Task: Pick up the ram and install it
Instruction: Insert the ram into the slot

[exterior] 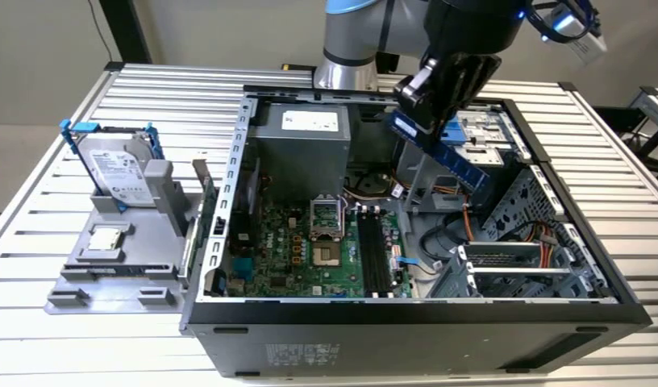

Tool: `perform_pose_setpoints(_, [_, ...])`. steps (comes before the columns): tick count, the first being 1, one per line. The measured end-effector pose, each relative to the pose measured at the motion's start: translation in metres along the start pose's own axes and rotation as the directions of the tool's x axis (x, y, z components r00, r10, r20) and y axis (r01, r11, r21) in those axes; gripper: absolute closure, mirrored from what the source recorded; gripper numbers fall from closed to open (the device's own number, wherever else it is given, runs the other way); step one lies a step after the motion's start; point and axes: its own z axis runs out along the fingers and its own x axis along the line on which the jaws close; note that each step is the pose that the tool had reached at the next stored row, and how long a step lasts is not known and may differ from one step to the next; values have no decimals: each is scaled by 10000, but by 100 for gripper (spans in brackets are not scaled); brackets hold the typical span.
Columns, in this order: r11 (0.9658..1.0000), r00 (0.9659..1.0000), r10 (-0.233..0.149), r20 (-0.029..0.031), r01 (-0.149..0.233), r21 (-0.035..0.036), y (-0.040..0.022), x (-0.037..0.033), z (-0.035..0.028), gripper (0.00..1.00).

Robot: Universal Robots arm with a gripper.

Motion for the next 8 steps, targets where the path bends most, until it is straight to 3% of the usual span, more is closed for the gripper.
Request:
perform_pose_setpoints(5, [9980,9980,638,7,-638,23,0,0,0,100])
perform_pose_setpoints(8, [9946,9946,1040,12,-1040,37,0,0,0,100])
